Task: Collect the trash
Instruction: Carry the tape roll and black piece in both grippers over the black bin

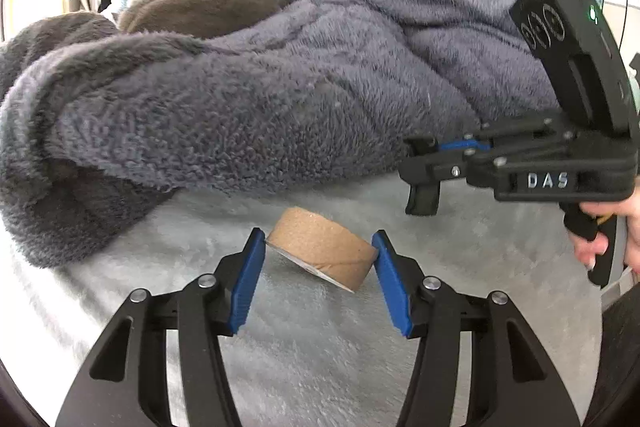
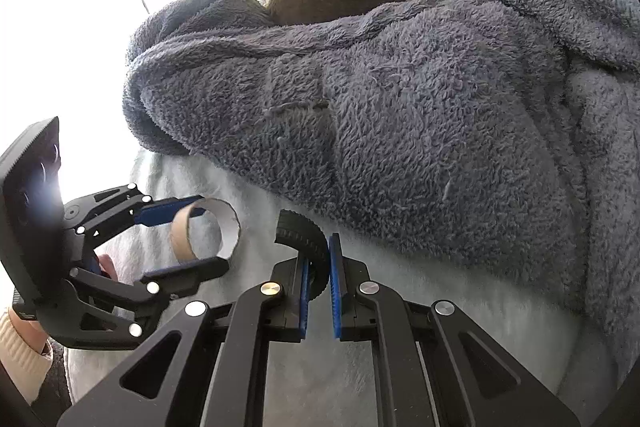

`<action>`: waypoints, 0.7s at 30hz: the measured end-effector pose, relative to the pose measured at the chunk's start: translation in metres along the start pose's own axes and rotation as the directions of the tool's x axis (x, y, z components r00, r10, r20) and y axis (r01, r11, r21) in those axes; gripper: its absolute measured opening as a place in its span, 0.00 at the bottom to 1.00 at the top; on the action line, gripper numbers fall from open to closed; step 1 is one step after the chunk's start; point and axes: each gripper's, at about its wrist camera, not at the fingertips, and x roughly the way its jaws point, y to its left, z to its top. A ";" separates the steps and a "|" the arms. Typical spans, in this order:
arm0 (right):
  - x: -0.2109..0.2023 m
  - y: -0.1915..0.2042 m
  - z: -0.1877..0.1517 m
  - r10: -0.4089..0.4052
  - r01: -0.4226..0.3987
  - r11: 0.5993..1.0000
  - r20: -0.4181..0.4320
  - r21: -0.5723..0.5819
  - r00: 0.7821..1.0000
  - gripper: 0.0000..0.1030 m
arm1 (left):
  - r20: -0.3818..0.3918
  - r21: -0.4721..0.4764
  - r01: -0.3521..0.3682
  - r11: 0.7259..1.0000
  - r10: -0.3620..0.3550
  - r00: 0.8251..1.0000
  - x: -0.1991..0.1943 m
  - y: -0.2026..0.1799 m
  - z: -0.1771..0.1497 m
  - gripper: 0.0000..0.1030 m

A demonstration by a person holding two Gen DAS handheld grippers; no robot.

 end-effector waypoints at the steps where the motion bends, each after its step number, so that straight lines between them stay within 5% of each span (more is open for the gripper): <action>1: 0.003 0.007 0.002 -0.001 0.001 1.000 0.001 0.000 1.000 0.09 | 0.005 -0.009 0.000 1.000 0.000 1.000 -0.002 0.000 0.000 0.56; 21: -0.032 0.075 -0.030 0.031 -0.030 0.999 0.064 -0.020 0.997 0.09 | 0.032 -0.153 -0.178 0.972 0.185 0.982 -0.077 -0.002 -0.040 0.56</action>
